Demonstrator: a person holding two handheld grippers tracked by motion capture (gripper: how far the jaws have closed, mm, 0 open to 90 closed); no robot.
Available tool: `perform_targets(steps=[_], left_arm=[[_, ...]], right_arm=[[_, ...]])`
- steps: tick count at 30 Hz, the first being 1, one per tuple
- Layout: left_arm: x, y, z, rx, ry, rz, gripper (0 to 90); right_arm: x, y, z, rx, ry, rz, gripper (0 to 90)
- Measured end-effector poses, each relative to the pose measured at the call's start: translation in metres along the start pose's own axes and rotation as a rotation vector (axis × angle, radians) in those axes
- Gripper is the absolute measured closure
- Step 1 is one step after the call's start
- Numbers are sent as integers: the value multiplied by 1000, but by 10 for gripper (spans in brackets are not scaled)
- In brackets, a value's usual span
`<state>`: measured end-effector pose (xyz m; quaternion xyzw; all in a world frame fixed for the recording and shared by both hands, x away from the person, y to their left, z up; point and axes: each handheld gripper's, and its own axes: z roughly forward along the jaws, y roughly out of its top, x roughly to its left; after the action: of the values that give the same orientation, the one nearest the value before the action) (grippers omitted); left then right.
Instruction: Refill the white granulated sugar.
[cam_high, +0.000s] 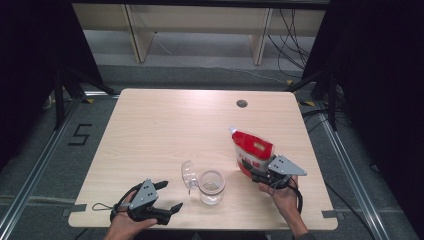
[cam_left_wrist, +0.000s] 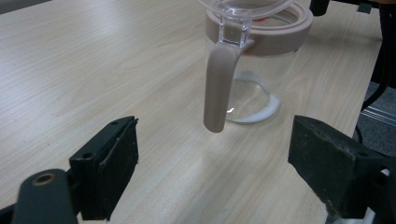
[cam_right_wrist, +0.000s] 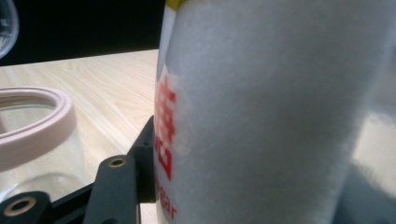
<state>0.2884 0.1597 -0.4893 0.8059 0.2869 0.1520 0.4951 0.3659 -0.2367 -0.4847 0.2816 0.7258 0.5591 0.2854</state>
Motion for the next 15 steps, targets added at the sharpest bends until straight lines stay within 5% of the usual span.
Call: perform_targets(steps=[1,5,10,14,15], left_arm=[[0,0,0,-6,0,0,157],[-1,0,0,-3,14,1,157],[2,0,0,-6,10,29,156],[2,1,0,-6,12,29,157],[2,1,-1,-3,17,34,156]], right_arm=[[0,3,-5,-1,10,-40,458],[5,7,-13,-25,-6,-57,459],[14,16,-28,-13,-11,-217,459],[21,18,-34,9,-4,-242,460],[24,19,-36,17,-21,-296,460]])
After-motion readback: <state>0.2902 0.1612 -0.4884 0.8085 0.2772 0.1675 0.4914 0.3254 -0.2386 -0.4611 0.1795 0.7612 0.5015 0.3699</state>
